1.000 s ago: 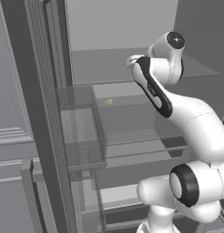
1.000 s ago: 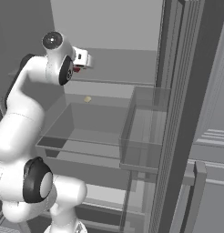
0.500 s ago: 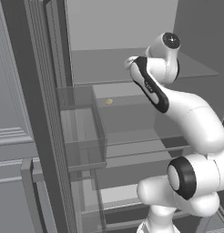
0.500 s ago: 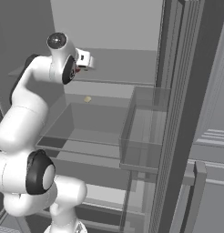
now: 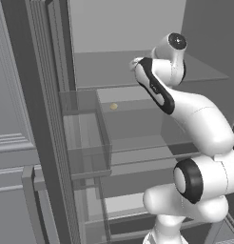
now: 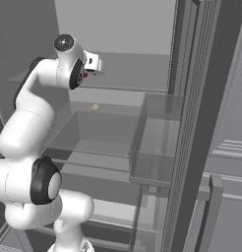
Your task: Take the strawberry from the fridge and place it on top of the pancake, located on the dining counter.
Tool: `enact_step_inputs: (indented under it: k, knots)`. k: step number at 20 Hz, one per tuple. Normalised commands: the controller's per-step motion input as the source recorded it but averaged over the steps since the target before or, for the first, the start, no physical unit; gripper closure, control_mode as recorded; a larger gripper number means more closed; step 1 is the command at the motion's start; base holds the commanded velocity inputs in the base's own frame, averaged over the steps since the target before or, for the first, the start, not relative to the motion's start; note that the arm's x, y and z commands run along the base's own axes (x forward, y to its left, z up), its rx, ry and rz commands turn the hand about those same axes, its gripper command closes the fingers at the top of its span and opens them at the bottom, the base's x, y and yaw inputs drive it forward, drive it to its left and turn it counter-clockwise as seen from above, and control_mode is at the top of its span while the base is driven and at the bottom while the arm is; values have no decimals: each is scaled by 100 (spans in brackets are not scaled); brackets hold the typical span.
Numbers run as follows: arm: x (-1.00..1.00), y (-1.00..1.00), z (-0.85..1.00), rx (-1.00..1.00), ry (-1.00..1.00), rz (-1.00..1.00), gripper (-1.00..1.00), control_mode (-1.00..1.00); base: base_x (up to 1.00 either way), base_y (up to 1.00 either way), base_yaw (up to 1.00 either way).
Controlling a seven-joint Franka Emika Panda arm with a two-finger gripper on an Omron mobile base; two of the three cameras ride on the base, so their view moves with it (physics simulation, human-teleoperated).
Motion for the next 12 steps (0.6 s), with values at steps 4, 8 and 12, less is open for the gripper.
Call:
enact_step_inputs:
  k: [4, 8, 12]
  knots:
    - [0, 1, -17, -1, 0, 0, 100, -100, 0, 0, 0]
    - [0, 0, -17, -1, 0, 0, 100, -100, 0, 0, 0]
    - [0, 3, -21, -1, 0, 0, 100, -100, 0, 0, 0]
